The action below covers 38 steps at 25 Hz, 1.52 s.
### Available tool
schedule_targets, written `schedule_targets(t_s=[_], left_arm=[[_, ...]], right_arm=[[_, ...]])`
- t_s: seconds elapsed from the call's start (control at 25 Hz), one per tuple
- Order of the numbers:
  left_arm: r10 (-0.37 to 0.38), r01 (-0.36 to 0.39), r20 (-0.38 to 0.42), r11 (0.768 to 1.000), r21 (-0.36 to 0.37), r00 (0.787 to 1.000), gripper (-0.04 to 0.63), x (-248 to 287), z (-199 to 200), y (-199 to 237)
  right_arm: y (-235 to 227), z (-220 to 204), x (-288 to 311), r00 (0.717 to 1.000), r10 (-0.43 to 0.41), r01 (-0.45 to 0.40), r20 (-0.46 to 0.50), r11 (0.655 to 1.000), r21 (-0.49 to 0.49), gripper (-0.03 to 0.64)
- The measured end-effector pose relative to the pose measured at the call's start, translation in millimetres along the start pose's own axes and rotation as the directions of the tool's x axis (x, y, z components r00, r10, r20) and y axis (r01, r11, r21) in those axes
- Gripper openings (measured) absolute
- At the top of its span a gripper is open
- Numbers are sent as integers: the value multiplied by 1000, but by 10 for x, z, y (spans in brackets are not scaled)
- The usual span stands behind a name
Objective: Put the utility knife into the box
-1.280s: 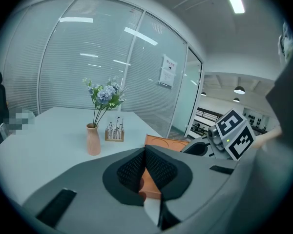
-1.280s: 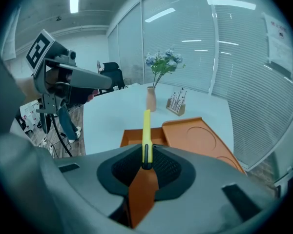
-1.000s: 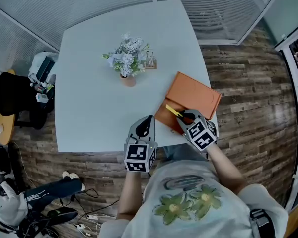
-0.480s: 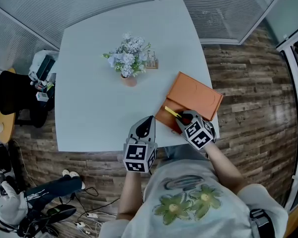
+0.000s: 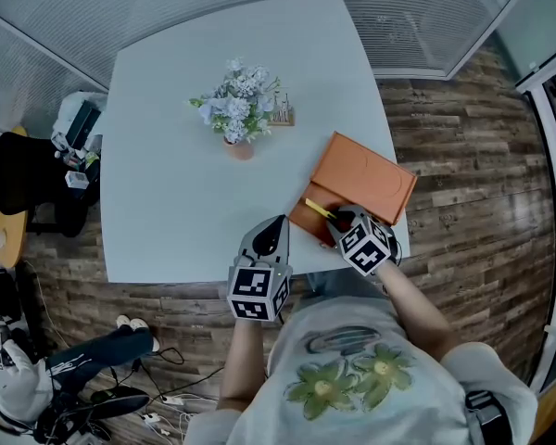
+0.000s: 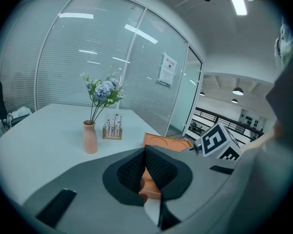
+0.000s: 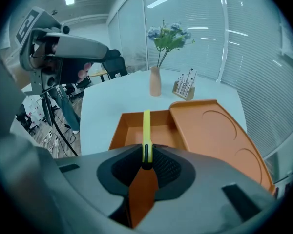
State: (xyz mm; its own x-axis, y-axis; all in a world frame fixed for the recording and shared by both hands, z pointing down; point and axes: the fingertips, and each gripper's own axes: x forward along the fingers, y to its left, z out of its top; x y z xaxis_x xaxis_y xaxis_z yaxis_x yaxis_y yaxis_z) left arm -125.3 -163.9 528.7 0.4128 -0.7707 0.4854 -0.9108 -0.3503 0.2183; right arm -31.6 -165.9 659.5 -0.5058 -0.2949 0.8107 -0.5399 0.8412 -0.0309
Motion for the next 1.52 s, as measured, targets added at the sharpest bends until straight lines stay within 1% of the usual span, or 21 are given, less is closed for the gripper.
schedule_targets(t_s=[1.0,1.28,1.52], left_arm=[[-20,20,-16,1000,1,1000,2,-6,-5,89],[-31,31,-3,999,-21,1000,0,-17,26,95],[-34,34,-6,999,-24,999,1,-2,17,127]], right_arm=[[10,-258,281,991,7,-9,-131,1000,-14,71],[-6,-301,313,988,3,-5,-155,1000,-16,72],[-5,-297,345,987,1,-5,-163,1000,-22,72]])
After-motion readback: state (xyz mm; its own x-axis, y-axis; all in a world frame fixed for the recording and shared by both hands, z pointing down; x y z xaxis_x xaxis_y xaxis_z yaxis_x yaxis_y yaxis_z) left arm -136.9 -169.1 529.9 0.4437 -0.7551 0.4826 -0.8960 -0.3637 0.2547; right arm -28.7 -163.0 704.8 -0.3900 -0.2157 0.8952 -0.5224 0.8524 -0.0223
